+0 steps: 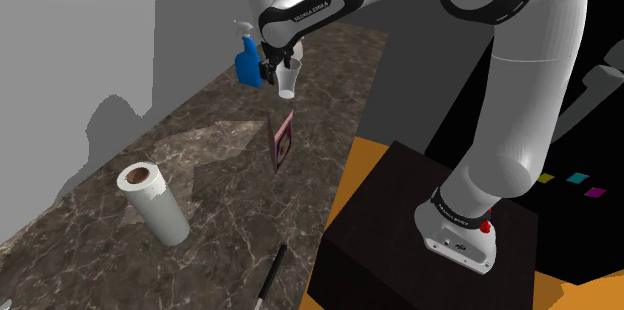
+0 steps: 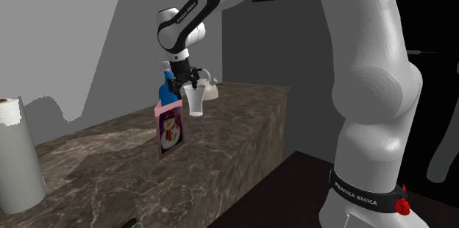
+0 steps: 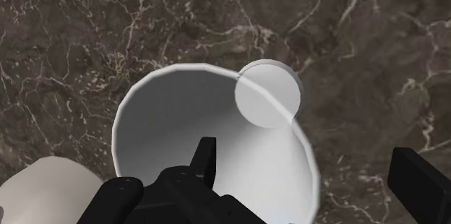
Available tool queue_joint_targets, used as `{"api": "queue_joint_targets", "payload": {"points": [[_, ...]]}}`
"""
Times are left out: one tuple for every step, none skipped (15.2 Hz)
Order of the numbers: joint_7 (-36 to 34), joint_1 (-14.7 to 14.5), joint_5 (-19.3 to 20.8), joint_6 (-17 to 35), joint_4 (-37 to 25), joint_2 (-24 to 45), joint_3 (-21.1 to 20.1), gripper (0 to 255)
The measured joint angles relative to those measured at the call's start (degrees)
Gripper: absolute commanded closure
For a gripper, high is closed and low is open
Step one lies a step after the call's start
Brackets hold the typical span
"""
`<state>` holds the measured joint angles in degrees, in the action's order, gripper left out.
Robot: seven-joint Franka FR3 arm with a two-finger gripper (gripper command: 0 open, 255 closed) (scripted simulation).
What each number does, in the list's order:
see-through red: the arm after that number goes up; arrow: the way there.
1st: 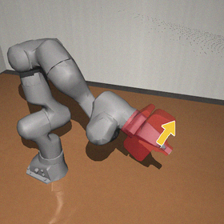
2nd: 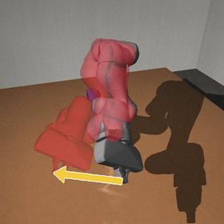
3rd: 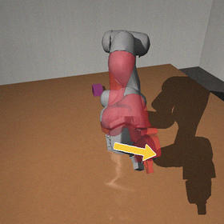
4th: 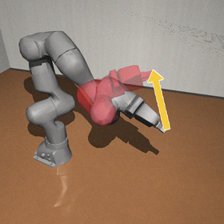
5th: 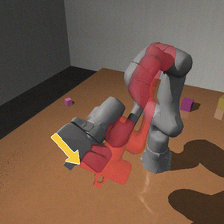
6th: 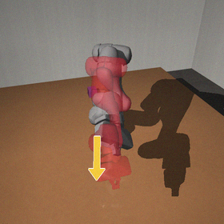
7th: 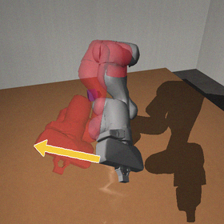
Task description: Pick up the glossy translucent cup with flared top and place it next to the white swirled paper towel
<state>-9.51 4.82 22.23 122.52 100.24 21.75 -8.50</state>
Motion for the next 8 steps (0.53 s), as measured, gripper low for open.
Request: {"api": "queue_joint_targets", "payload": {"points": [[0.0,0.0,0.0,0.0,0.0,0.0,0.0,255],[0.0,0.0,0.0,0.0,0.0,0.0,0.0,255],[0.0,0.0,0.0,0.0,0.0,0.0,0.0,255],[0.0,0.0,0.0,0.0,0.0,0.0,0.0,255],[0.0,0.0,0.0,0.0,-0.01,-0.01,-0.01,255],[0.0,0.0,0.0,0.0,0.0,-0.01,-0.01,255],[0.0,0.0,0.0,0.0,0.0,-0.01,-0.01,255],[0.0,-0.01,0.0,0.0,0.0,-0.01,-0.01,255]]}}
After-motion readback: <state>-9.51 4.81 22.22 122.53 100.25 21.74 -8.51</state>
